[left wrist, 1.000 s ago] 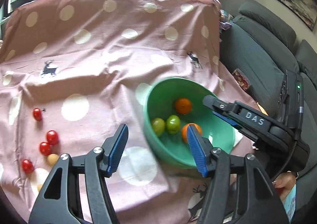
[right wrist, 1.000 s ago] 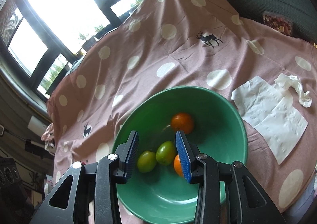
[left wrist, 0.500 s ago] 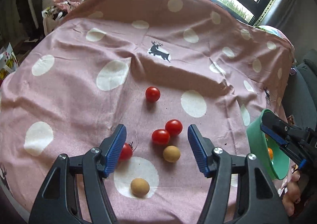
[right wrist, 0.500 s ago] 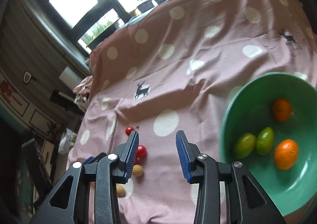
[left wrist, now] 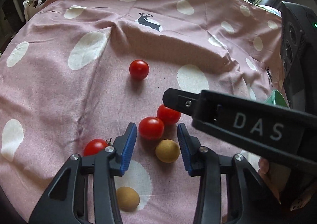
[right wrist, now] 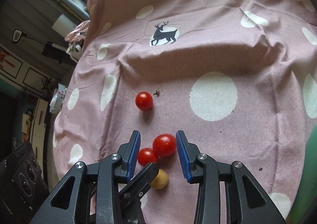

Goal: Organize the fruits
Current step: 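Move the right gripper to a cherry tomato and close on it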

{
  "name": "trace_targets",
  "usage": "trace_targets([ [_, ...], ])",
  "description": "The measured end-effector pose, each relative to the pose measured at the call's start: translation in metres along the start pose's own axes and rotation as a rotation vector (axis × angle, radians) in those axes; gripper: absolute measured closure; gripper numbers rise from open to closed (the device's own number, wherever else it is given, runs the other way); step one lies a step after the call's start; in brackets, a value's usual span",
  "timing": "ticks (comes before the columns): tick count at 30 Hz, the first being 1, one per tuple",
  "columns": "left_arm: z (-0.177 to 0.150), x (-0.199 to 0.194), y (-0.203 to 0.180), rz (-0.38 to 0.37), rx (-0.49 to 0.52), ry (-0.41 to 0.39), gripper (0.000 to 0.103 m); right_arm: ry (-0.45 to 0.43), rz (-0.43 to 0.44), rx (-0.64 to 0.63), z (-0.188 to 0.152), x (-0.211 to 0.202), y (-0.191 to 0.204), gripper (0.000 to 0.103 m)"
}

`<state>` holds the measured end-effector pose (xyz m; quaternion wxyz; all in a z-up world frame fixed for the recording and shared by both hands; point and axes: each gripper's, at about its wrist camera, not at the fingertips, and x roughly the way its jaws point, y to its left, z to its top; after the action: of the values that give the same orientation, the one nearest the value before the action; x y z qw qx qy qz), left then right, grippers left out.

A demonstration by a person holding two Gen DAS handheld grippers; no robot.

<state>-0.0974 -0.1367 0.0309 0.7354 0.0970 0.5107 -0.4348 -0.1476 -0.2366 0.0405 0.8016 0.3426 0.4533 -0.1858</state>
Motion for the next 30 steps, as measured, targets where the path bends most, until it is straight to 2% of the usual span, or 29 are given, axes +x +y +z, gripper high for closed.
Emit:
trace_targets([
  [3,0.000,0.004,-0.002,0.014,0.013,0.004,0.063,0.010,-0.018,-0.008,0.000,0.004,-0.002,0.062],
  [10,0.001,0.014,0.004,-0.003,-0.023,0.033,0.069,0.039,0.014,0.013,0.001,0.016,-0.007,0.063],
  [12,0.001,0.014,0.004,-0.001,-0.022,0.027,0.070,0.036,0.005,0.007,0.002,0.018,-0.006,0.069],
  [18,0.001,0.016,0.004,0.000,-0.019,0.017,0.074,0.051,0.013,0.019,0.001,0.024,-0.007,0.070],
  [30,-0.002,0.001,0.001,-0.019,-0.016,-0.019,0.075,0.004,0.006,0.010,-0.002,0.015,-0.006,0.072],
])
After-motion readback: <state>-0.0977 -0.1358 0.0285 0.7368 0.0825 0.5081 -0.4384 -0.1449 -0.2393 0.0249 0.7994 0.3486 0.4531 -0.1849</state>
